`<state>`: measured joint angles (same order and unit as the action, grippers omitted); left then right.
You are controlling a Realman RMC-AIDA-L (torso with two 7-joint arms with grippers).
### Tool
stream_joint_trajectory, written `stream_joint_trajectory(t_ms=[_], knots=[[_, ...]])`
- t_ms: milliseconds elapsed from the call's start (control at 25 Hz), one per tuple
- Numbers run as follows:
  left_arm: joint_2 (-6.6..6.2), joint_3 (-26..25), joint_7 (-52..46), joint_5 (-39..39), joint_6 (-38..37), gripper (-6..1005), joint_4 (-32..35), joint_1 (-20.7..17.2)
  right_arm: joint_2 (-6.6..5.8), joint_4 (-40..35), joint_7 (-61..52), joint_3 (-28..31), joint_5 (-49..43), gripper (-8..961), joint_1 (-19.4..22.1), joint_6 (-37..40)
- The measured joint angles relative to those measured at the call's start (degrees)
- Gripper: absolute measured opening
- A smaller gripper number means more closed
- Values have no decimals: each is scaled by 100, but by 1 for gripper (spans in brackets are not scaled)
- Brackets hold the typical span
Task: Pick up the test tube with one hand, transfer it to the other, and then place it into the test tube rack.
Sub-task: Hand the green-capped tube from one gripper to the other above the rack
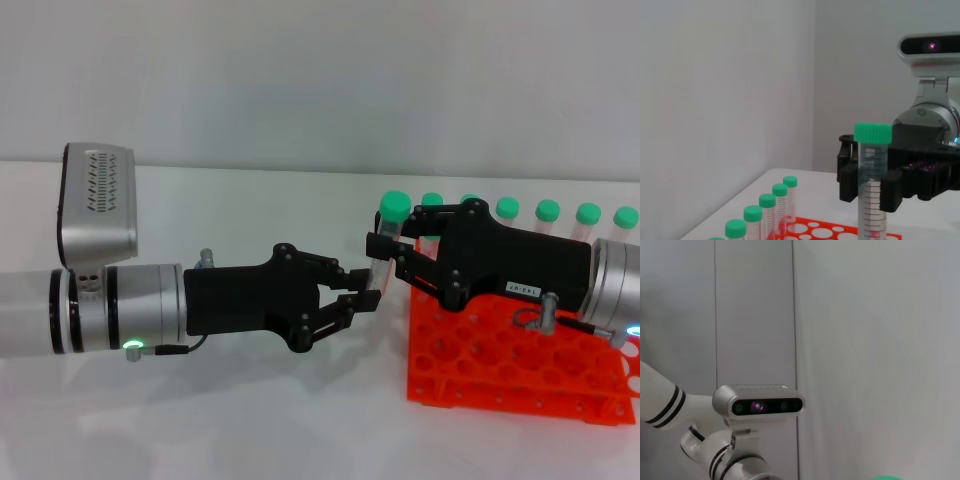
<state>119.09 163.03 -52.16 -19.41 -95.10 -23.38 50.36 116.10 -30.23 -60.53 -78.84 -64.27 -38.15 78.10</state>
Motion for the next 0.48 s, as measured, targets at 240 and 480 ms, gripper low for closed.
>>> stream_joint_trajectory(t_ms=[240,480], knots=[[0,1,16,-25,19,189,1,-13,-7,0,3,0,2,213,1,-2],[0,1,20,-215,-3,254,1,-146,-14,0,6,0,8,218,1,-11]])
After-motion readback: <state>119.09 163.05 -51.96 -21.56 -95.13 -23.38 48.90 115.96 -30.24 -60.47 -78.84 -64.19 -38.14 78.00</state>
